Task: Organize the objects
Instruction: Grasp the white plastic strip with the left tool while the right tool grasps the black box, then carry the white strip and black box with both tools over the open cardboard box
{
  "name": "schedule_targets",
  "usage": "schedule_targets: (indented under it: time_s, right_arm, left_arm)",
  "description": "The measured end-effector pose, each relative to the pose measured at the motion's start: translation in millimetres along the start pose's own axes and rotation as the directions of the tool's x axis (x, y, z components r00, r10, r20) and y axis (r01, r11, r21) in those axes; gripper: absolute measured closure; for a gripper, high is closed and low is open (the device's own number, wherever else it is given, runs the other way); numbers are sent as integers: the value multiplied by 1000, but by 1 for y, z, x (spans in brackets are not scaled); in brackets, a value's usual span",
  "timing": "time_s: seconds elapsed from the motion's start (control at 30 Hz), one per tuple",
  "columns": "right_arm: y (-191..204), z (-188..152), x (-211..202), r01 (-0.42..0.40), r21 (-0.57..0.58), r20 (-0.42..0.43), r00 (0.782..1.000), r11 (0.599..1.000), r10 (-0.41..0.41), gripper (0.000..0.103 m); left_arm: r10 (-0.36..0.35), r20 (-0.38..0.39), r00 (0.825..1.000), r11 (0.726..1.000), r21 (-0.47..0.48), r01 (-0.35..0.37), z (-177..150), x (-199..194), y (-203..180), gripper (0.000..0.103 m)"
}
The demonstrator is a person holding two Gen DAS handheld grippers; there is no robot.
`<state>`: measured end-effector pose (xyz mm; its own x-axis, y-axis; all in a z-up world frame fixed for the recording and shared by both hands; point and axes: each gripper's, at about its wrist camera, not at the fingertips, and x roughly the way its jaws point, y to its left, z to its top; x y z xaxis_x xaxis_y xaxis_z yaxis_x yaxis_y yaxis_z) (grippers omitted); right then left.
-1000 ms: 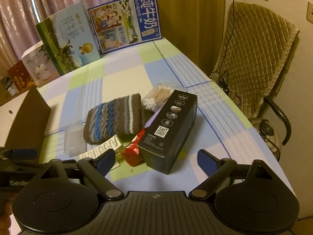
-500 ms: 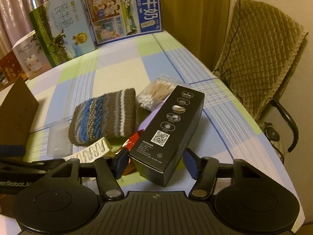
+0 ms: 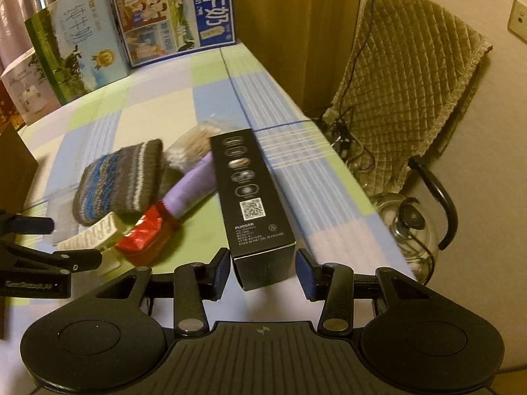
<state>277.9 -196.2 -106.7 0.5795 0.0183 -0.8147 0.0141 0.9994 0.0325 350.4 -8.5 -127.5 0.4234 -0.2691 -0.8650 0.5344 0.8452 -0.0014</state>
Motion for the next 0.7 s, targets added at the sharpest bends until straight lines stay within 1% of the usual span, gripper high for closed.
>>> schedule_targets:
  time_s: [0.03,0.1,0.13,0.17,0.2,0.23,0.27,0.33,0.4,0.57,0.6,0.7]
  right_arm:
    - [-2,1,-1,-7,-7,5,1000,1000,7,61]
    - [-4,3,-1,-16,-23,8,1000,1000,16,60]
    - [-4,4,0,-24,-29,8,1000,999,24,57]
    - [-3,4,0,-32,-34,11,999,999,32,54]
    - [-3,5,1,-33,-37,15,999,999,33,49]
    - [-3,6,2,-32,-42,20,999,999,33,48]
    - [-3,7,3,-37,-48,25,999,998,38,48]
    - [-2,8,6,-50,-62,29,998,997,52,48]
    - [-2,10,10,-65,-82,29,997,995,67,48]
    - [-2,8,18,-82,-130,27,996,988,86,49]
    - [-3,7,19,-83,-140,22,996,987,87,59]
    - [-6,2,16,-103,-163,12,994,981,106,62]
  left_arm:
    - [-3,-5,1000,1000,10,3,1,4,-1,36]
    - [-8,-14,1000,1000,21,8,2,10,-4,43]
    - [-13,-18,1000,1000,22,14,2,12,-5,49]
    - [-19,-25,999,1000,18,20,2,15,-6,53]
    - [-19,-29,999,1000,13,20,1,15,-6,63]
    - [-20,-33,999,1000,4,20,1,17,-6,72]
    - [-28,-37,999,1000,-8,27,-1,17,-6,76]
    - [-35,-38,999,998,-49,33,-4,15,-4,78]
    - [-26,-41,999,997,-76,23,-7,13,-4,80]
    - [-11,-66,998,983,-185,-2,-24,1,0,80]
    - [-4,-70,998,979,-203,-10,-27,-1,0,80]
    - [12,-87,996,965,-259,-35,-42,-10,1,80]
